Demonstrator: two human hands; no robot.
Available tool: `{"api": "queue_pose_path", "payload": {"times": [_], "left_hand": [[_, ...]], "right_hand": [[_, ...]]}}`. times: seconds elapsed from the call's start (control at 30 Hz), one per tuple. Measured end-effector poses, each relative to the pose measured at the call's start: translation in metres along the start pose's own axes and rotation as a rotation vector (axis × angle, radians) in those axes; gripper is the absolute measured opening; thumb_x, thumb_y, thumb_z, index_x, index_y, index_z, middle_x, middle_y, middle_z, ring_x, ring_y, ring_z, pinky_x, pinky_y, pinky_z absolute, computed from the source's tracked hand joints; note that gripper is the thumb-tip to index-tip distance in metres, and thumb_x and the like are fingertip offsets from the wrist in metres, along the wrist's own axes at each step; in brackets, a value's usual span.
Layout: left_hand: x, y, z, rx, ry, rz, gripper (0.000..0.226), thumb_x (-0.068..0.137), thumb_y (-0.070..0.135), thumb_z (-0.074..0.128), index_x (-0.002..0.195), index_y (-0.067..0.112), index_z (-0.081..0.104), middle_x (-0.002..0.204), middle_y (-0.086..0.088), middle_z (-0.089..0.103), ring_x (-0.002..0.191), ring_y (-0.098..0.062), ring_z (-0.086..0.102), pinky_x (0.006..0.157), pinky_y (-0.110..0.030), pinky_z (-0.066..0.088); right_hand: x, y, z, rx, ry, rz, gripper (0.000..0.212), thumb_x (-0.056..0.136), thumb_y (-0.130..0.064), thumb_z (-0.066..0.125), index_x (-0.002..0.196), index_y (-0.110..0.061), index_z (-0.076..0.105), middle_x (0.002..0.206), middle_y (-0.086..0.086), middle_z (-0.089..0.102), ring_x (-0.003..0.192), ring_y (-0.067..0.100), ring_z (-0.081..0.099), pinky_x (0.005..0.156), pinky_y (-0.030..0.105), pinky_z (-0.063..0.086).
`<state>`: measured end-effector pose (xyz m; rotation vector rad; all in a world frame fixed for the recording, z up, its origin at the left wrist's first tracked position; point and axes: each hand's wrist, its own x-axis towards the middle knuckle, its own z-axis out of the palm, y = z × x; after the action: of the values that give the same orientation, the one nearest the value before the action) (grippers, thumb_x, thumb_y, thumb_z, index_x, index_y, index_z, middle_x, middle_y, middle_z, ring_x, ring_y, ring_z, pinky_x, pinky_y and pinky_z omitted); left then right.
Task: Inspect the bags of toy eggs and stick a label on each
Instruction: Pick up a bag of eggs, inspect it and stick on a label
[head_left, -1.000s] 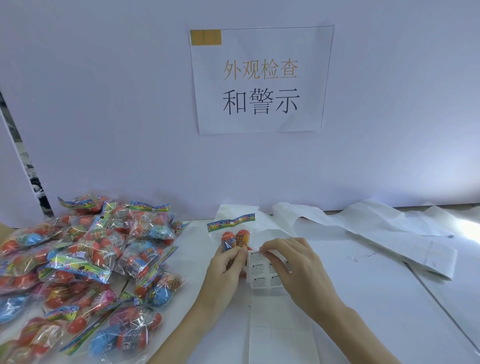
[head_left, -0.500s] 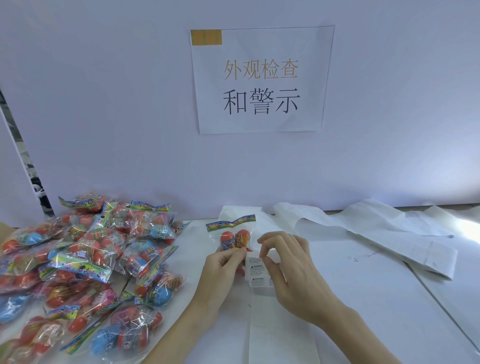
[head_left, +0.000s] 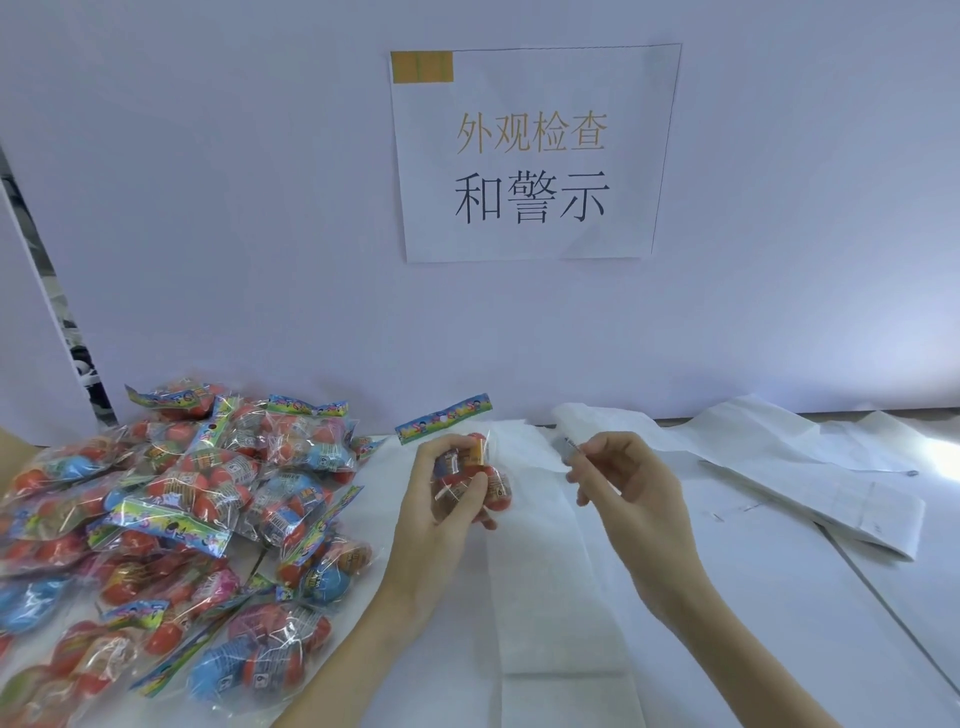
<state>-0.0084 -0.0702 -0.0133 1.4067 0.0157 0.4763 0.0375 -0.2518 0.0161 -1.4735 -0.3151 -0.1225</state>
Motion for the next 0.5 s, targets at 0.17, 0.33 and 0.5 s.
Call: {"api": "queue_pose_path", "payload": {"times": [0.17, 0.33, 0.5], "left_hand": [[-0.003, -0.006, 0.002, 0.042, -0.109, -0.008, 0.037, 0.091, 0.017, 0.069, 0.125, 0.031, 0.062, 0.113, 0.003, 0.069, 0.094, -0.030, 0.074, 0.076, -0.031, 0.059], [-0.005, -0.009, 0.001, 0.063, -0.210, -0.020, 0.049, 0.089, 0.008, 0.067, 0.134, 0.028, 0.058, 0.118, -0.001, 0.067, 0.095, -0.031, 0.074, 0.082, -0.032, 0.059], [-0.003, -0.012, -0.002, 0.008, -0.212, -0.077, 0.042, 0.094, 0.013, 0.053, 0.133, 0.027, 0.060, 0.122, -0.005, 0.066, 0.101, -0.030, 0.072, 0.082, -0.035, 0.057]], "right_hand": [[-0.003, 0.005, 0.004, -0.042, -0.181, 0.037, 0.011, 0.098, 0.003, 0.062, 0.099, -0.007, 0.063, 0.072, -0.001, 0.063, 0.063, 0.018, 0.059, 0.064, 0.028, 0.050], [-0.009, 0.013, 0.007, -0.239, -0.323, -0.050, 0.026, 0.099, -0.001, 0.061, 0.115, -0.022, 0.060, 0.077, -0.010, 0.066, 0.074, 0.008, 0.066, 0.066, 0.034, 0.055], [-0.011, 0.020, 0.006, -0.303, -0.323, -0.092, 0.047, 0.099, -0.003, 0.064, 0.131, -0.031, 0.044, 0.085, -0.009, 0.065, 0.078, 0.011, 0.066, 0.071, 0.039, 0.060]]}}
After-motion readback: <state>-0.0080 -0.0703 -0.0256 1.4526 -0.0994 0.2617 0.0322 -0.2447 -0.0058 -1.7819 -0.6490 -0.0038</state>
